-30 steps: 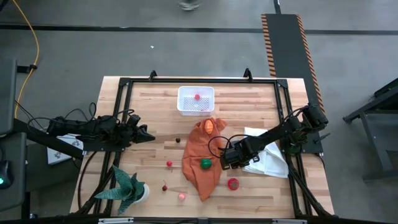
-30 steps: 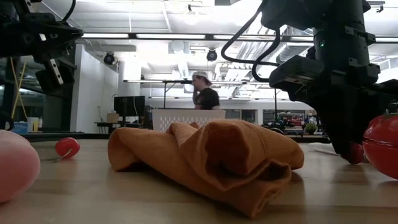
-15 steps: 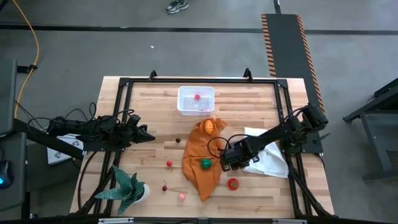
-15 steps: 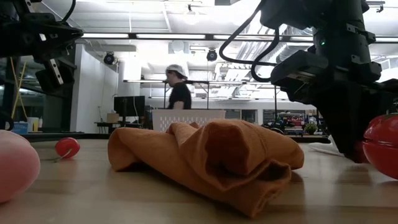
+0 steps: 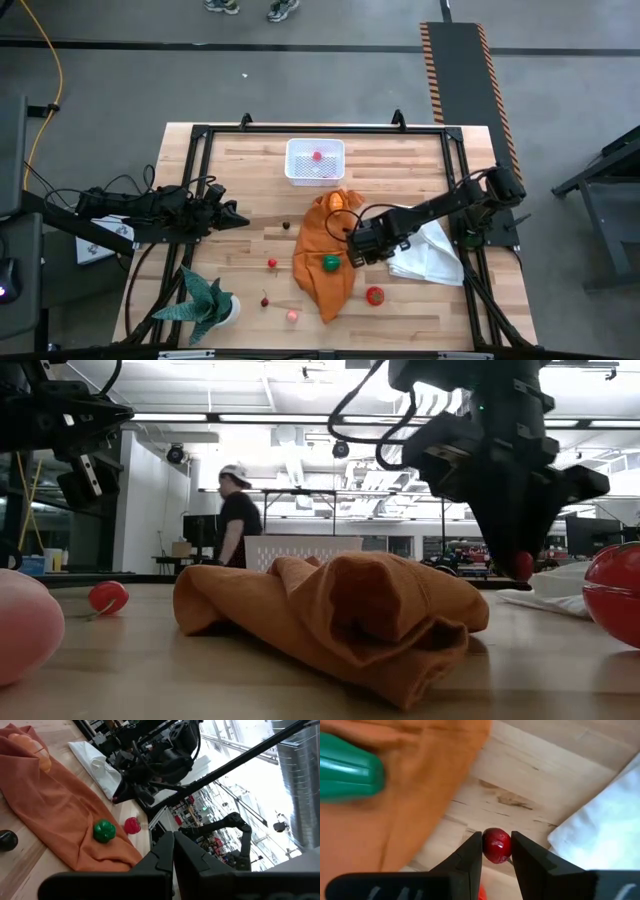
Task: Pick and placing Produce into tupperware
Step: Put the right red cherry into the white basket
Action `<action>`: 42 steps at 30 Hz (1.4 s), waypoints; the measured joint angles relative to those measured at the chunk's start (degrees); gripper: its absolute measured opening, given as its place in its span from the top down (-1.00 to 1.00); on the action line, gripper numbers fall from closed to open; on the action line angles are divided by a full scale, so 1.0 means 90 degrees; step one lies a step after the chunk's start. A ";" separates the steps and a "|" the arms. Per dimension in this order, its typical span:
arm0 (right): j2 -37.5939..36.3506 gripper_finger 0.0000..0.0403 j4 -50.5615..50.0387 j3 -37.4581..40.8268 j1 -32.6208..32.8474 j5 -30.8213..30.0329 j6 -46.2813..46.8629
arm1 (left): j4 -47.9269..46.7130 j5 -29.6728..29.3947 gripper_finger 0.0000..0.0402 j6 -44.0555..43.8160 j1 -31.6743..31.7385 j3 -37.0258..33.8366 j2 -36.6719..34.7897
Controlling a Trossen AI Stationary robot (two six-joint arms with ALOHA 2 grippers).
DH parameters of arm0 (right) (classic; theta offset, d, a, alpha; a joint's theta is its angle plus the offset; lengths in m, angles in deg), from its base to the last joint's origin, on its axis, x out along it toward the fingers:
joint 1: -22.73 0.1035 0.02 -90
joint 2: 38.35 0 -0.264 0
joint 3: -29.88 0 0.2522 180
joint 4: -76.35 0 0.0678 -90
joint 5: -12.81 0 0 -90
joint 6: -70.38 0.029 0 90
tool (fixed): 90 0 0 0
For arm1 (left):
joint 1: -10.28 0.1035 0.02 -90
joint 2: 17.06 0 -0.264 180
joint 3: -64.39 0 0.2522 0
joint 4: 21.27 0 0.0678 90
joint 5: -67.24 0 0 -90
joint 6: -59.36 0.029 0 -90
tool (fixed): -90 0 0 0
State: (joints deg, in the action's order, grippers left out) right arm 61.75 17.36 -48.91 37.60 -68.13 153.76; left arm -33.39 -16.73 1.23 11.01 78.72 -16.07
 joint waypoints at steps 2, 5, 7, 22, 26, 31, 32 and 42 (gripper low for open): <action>0.0000 0.57 -0.0115 -0.0104 -0.0056 -0.0001 -0.0144 | 0.0001 0.0001 1.00 0.0000 -0.0001 0.0000 0.0000; 0.0000 0.57 -0.0272 -0.0304 -0.0131 -0.0002 -0.0332 | -0.0001 0.0001 1.00 0.0000 -0.0002 -0.0001 0.0000; 0.0000 0.57 -0.0451 -0.0456 -0.0186 -0.0005 -0.0485 | -0.0001 0.0000 1.00 0.0000 0.0000 0.0001 -0.0001; 0.0000 0.57 -0.1899 -0.2223 -0.0503 -0.0379 -0.1730 | -0.0001 -0.0001 1.00 0.0000 -0.0001 0.0001 0.0000; 0.0000 0.57 -0.2157 -0.2690 -0.0594 -0.0506 -0.2040 | 0.0001 -0.0001 1.00 0.0000 0.0000 0.0001 -0.0001; 0.0000 0.57 -0.2235 -0.3164 -0.0764 -0.0508 -0.2474 | -0.0001 -0.0001 1.00 0.0000 -0.0001 0.0000 0.0000; 0.0000 0.57 -0.2233 -0.3250 -0.0800 -0.0509 -0.2560 | -0.0001 -0.0001 1.00 0.0000 0.0000 -0.0001 0.0001; 0.0000 0.57 -0.2242 -0.4073 -0.1304 -0.0512 -0.3440 | 0.0000 -0.0004 1.00 0.0000 -0.0001 0.0000 0.0000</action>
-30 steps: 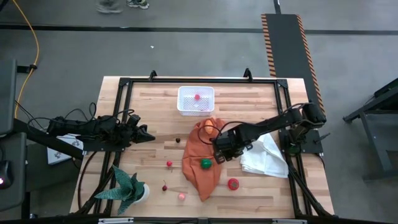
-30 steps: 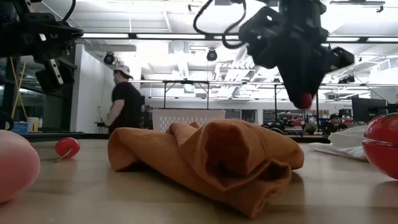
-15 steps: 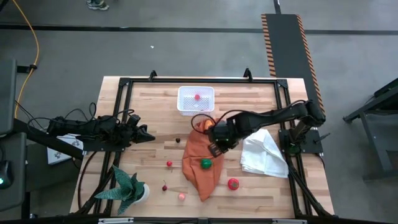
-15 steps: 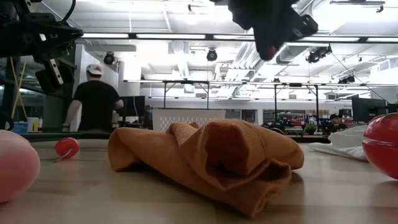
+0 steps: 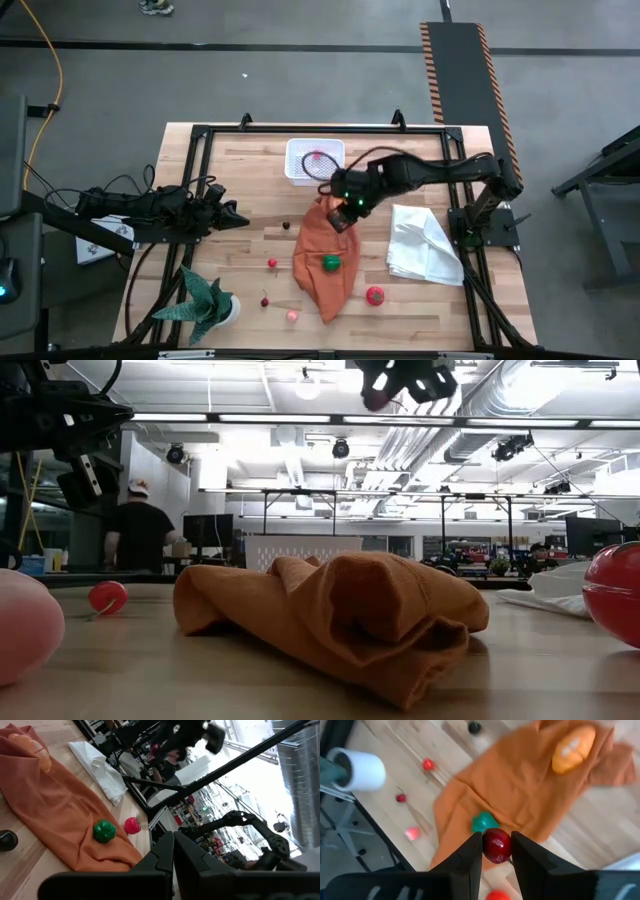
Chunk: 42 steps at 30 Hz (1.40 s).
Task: Pick and placing Produce into tupperware
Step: Put the right red cherry into the white basket
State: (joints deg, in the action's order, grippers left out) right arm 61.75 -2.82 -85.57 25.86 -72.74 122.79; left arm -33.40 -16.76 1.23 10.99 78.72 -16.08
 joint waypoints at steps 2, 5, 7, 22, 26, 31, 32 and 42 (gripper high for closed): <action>0.0000 0.57 0.0004 -0.0179 -0.0121 0.0000 -0.0188 | 0.0001 0.0002 1.00 0.0000 0.0002 -0.0002 -0.0001; 0.0000 0.57 0.0005 -0.0449 -0.0309 -0.0002 -0.0488 | 0.0000 0.0000 1.00 -0.0001 0.0002 0.0001 0.0000; 0.0000 0.57 0.0008 -0.0635 -0.0435 -0.0002 -0.0713 | 0.0002 0.0000 1.00 -0.0001 0.0002 -0.0001 0.0000; 0.0000 0.57 0.0002 -0.1755 -0.1488 0.0038 -0.2438 | -0.0006 -0.0073 1.00 -0.0021 -0.0001 -0.0002 0.0002; 0.0000 0.57 0.0002 -0.1930 -0.1801 0.0214 -0.2952 | -0.0007 -0.0078 1.00 -0.0024 0.0000 0.0001 0.0000; 0.0000 0.57 -0.0034 -0.1955 -0.2200 0.0388 -0.3595 | -0.0024 -0.0224 1.00 -0.0077 0.0001 -0.0001 0.0002; 0.0000 0.57 -0.0051 -0.1955 -0.2279 0.0438 -0.3744 | -0.0036 -0.0266 1.00 -0.0077 0.0001 0.0000 0.0001; 0.0000 0.57 -0.0155 -0.1948 -0.2913 0.0810 -0.5208 | -0.0059 -0.0630 1.00 -0.0091 0.0001 0.0000 0.0002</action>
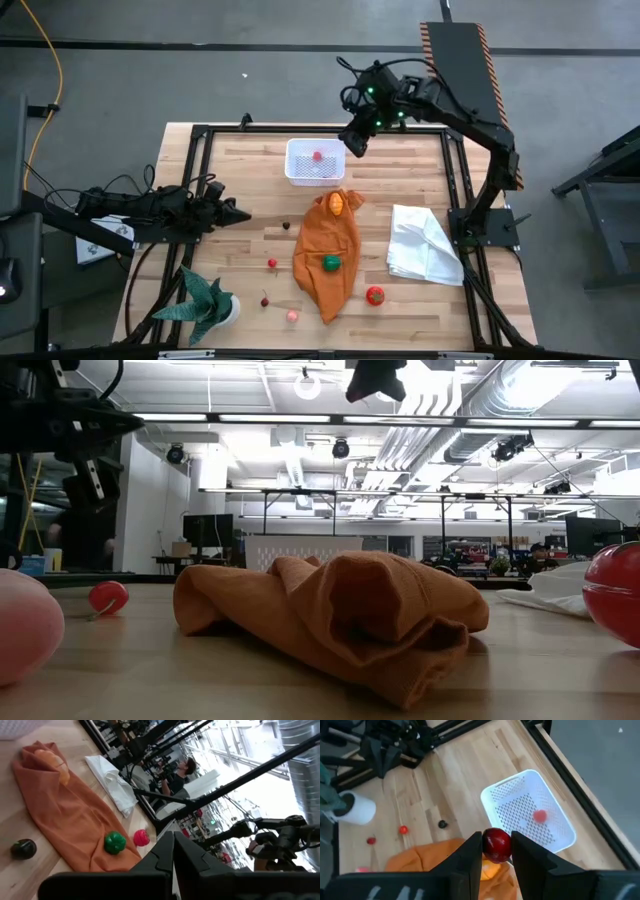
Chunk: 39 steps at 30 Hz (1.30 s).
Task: Pick and placing Produce into tupperware
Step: Put the right red cherry into the white basket
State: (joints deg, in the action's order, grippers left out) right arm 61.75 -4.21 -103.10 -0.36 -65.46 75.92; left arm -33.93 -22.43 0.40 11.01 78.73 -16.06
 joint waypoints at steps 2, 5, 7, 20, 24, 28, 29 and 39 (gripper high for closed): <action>0.0000 0.57 0.0014 0.0000 -0.0110 0.0117 -0.0214 | -0.0001 -0.0082 1.00 0.0000 -0.0001 -0.0001 0.0000; 0.0000 0.57 0.0011 0.0002 -0.0265 0.0220 -0.0554 | 0.0000 -0.0223 1.00 -0.0003 -0.0002 0.0000 0.0000; 0.0000 0.57 0.0011 0.0002 -0.0363 0.0224 -0.0810 | 0.0000 -0.0317 1.00 -0.0025 0.0000 0.0000 0.0000; 0.0179 0.57 0.0067 0.0005 -0.1015 0.0761 -0.1808 | 0.0055 -0.0600 1.00 -0.0169 0.0000 0.0000 0.0000; 0.0445 0.57 0.0081 0.0005 -0.1097 0.0924 -0.2032 | 0.0063 -0.0618 1.00 -0.0170 -0.0002 -0.0002 0.0000; 0.0746 0.57 0.0201 0.0007 -0.1104 0.0927 -0.2228 | 0.0066 -0.0618 1.00 -0.0173 -0.0001 -0.0002 0.0000; 0.0816 0.57 0.0218 0.0007 -0.1104 0.0932 -0.2283 | 0.0066 -0.0618 1.00 -0.0173 0.0000 0.0000 0.0000; 0.1583 0.57 0.0323 0.0015 -0.1102 0.1282 -0.2509 | 0.0071 -0.0667 1.00 -0.0187 0.0000 0.0000 0.0000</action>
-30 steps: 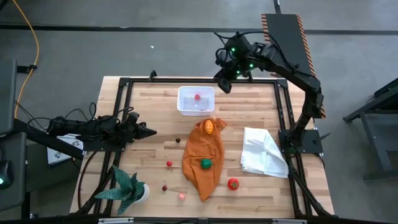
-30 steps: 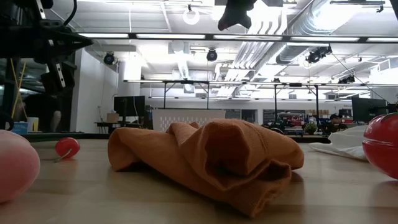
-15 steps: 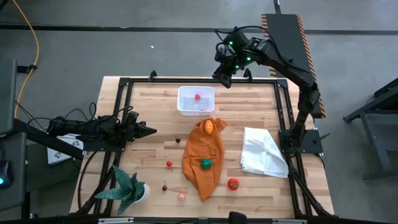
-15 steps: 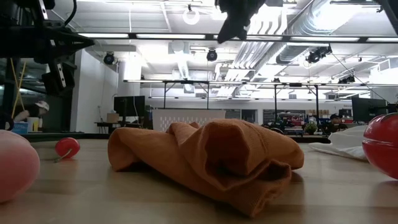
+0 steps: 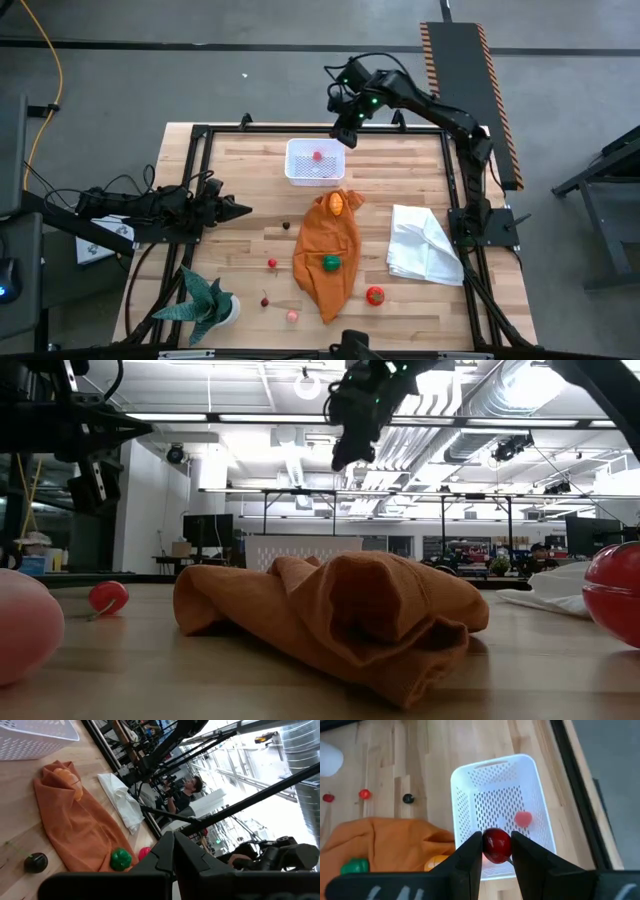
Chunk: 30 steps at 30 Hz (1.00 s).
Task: Pick and placing Produce into tupperware
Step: Put the right red cherry into the white basket
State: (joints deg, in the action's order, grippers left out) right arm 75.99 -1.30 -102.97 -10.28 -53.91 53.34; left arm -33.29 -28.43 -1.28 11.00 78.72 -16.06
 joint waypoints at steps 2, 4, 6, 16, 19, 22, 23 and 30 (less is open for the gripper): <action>0.0128 0.57 0.0078 0.0000 0.0000 0.0001 -0.0013 | -0.0001 0.0000 1.00 0.0000 -0.0002 0.0001 0.0000; 0.0210 0.57 0.0124 0.0001 0.0000 0.0000 -0.0092 | -0.0001 0.0000 1.00 0.0000 0.0000 0.0001 0.0000; 0.0294 0.57 0.0157 0.0000 0.0000 0.0018 -0.0120 | 0.0000 0.0000 1.00 0.0002 -0.0002 0.0000 0.0000; 0.0739 0.57 0.0191 0.0000 0.0002 0.0018 -0.0161 | 0.0002 0.0000 1.00 0.0017 0.0000 0.0001 0.0000; 0.0834 0.57 0.0240 -0.0004 0.0005 0.0018 -0.0155 | 0.0002 -0.0001 1.00 0.0017 -0.0002 0.0000 0.0000; 0.0975 0.57 0.0240 -0.0005 0.0005 0.0021 -0.0131 | 0.0002 -0.0022 1.00 0.0017 0.0000 0.0000 0.0000; 0.1029 0.57 0.0224 -0.0005 0.0006 0.0021 -0.0117 | 0.0003 -0.0023 1.00 0.0017 0.0001 0.0001 0.0000; 0.1352 0.57 0.0171 -0.0005 0.0129 0.0034 -0.0117 | 0.0011 -0.0044 1.00 0.0017 0.0001 -0.0001 0.0000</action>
State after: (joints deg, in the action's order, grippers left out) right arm 88.16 0.24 -103.01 -9.12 -53.61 52.29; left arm -33.18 -28.82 -1.13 11.01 78.71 -16.06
